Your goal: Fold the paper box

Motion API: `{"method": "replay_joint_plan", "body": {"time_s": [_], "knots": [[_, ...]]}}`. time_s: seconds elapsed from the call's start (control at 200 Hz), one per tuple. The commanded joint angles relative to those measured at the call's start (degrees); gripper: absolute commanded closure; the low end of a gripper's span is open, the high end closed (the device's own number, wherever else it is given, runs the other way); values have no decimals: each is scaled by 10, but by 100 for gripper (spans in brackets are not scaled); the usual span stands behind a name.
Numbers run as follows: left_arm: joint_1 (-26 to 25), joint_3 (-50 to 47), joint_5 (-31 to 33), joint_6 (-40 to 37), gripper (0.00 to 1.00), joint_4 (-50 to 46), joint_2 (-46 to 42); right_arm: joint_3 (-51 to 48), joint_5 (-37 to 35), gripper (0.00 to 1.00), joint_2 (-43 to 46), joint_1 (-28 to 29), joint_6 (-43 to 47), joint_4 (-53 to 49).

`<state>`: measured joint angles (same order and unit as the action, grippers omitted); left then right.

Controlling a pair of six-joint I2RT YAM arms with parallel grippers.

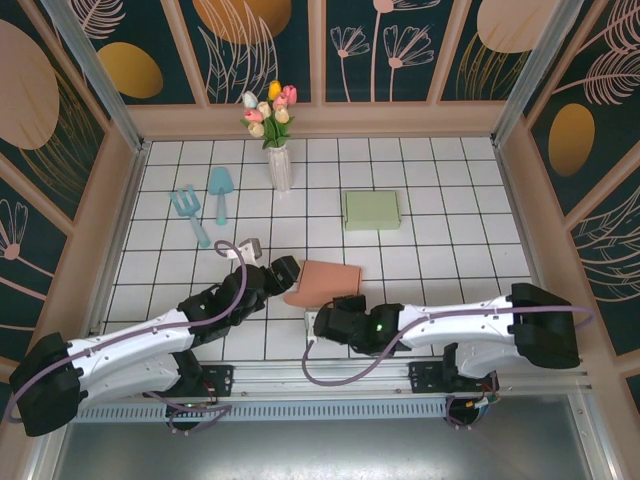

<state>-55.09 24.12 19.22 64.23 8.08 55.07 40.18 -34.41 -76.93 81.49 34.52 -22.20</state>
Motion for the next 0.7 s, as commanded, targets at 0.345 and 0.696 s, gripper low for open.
{"method": "replay_joint_plan", "body": {"time_s": [0.345,0.696], "knots": [[-5,56,-37,-24,35,63,152,-12,29,71,-45,7,13,16],[-7,48,-29,-25,36,72,200,-5,31,45,17,19,-41,4]]}}
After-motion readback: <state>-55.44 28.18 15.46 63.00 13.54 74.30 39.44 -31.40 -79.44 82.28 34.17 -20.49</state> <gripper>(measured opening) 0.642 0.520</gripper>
